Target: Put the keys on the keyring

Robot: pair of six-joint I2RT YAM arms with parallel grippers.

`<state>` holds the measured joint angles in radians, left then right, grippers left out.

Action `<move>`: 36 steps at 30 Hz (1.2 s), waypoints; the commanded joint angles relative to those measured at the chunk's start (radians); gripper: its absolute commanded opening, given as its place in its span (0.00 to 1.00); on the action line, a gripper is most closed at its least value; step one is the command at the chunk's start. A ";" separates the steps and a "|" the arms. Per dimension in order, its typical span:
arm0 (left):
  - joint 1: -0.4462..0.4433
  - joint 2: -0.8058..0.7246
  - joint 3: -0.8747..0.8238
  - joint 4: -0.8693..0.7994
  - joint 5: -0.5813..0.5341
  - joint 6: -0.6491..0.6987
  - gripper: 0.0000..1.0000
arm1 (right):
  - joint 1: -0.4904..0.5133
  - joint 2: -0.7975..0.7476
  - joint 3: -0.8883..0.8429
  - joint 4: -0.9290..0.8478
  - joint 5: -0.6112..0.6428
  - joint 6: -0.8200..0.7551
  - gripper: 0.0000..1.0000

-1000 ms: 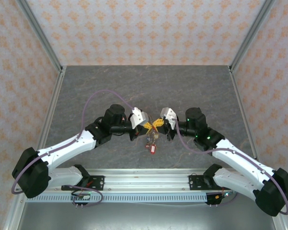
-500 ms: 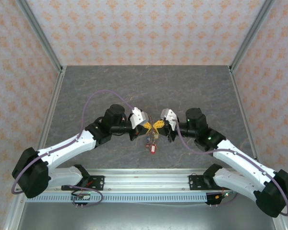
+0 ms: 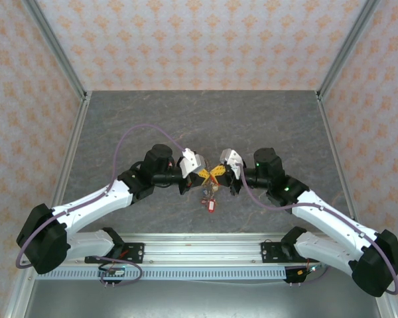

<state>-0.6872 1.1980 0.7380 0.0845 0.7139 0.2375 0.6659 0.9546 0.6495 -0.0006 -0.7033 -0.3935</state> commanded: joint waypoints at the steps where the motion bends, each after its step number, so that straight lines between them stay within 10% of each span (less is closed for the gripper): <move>1: -0.006 -0.034 0.035 0.037 0.022 0.031 0.00 | 0.004 0.001 0.034 0.005 0.114 0.000 0.00; 36: -0.006 -0.043 0.042 -0.029 0.039 0.129 0.00 | 0.003 -0.088 0.024 -0.145 0.094 -0.084 0.21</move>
<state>-0.6876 1.1973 0.7380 0.0586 0.7063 0.3073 0.6708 0.8864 0.6506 -0.1314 -0.5518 -0.4229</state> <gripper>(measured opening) 0.040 0.208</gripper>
